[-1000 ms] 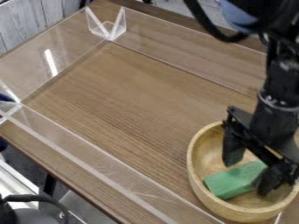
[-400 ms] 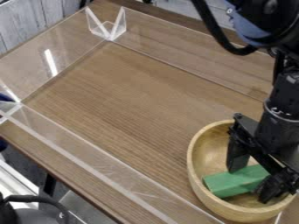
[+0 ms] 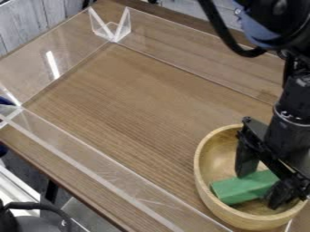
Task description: Remove the green block from inside the brown bowl and put it on the table
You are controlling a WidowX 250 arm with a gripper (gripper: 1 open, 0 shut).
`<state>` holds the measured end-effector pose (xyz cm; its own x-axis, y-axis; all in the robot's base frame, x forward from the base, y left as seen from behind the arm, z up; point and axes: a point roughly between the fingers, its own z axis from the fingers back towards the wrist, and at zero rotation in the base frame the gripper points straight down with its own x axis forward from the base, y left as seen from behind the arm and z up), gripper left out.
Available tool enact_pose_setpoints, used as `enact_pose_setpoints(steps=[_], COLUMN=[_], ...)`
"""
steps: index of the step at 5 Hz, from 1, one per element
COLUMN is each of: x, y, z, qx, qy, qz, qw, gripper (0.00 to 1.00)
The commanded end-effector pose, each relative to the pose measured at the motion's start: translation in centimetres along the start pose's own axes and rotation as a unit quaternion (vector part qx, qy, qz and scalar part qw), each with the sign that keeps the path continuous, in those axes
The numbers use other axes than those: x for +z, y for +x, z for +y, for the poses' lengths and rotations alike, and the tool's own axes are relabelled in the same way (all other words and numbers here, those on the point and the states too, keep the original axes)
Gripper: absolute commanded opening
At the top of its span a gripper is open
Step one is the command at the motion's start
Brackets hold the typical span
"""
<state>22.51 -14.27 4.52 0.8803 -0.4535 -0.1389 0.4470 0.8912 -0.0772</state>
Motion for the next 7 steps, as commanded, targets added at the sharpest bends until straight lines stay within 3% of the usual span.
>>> enact_pose_setpoints(steps=[1, 4, 6, 7], x=[0.57, -0.13, 0.86, 0.03], y=[0.53, 0.77, 1.08, 1.36], z=[-0.25, 0.10, 0.22, 0.55], qx=[-0.012, -0.015, -0.015, -0.012], qy=[0.001, 0.006, 0.019, 0.018], qz=[-0.017, -0.014, -0.034, -0.026], qw=[0.9998, 0.9998, 0.9991, 0.9994], gripper=[1.00, 1.00, 1.00, 1.00])
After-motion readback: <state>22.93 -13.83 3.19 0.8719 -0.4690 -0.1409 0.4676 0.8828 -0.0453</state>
